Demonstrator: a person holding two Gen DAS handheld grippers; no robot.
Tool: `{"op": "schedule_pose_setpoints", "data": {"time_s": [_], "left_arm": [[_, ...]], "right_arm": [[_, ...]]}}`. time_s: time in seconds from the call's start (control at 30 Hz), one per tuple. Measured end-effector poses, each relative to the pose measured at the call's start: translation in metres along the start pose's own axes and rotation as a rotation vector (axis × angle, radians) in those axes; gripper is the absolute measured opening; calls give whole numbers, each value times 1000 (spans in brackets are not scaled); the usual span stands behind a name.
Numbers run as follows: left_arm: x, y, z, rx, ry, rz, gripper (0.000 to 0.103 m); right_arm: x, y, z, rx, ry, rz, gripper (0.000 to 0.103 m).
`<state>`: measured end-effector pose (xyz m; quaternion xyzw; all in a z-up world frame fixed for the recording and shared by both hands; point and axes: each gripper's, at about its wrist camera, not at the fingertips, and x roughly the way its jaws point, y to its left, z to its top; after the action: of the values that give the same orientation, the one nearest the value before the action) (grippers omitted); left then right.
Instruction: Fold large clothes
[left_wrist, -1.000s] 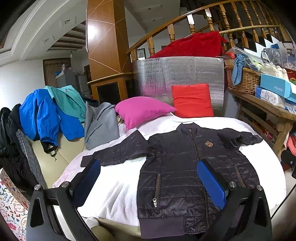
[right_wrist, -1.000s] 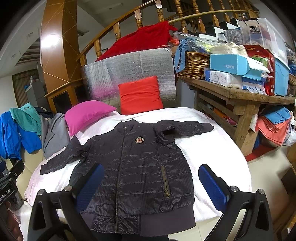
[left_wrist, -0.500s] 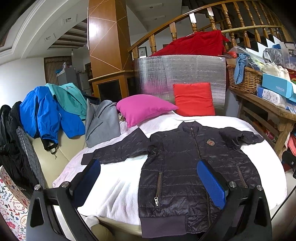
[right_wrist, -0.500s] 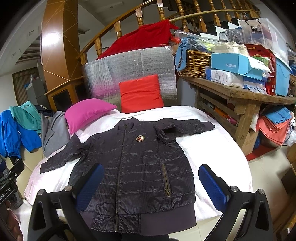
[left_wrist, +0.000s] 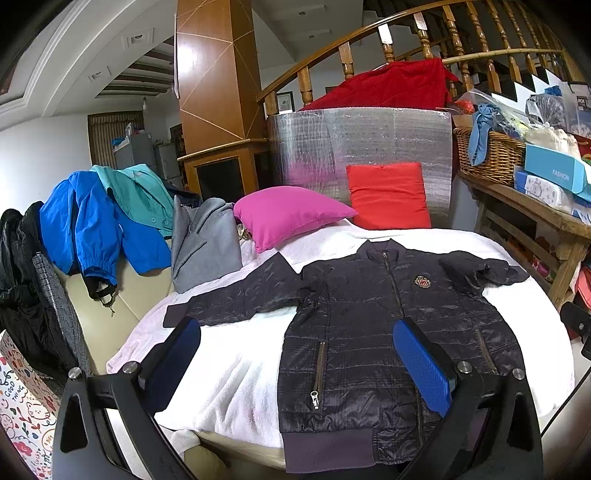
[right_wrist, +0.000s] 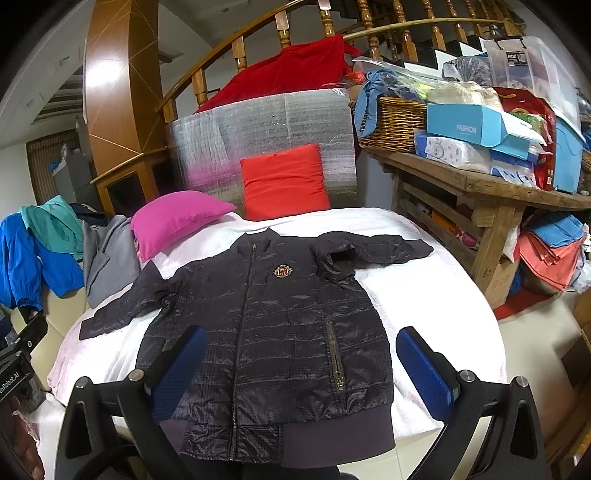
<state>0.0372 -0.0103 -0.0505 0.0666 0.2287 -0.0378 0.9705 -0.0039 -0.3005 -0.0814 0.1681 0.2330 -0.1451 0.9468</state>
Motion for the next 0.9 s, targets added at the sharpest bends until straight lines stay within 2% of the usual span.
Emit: {"op": "schedule_pose_setpoints", "data": {"time_s": [0.9], "left_arm": [[3, 3, 0, -3, 8, 5, 103]], "right_arm": [[6, 6, 0, -14, 8, 1, 103]]}}
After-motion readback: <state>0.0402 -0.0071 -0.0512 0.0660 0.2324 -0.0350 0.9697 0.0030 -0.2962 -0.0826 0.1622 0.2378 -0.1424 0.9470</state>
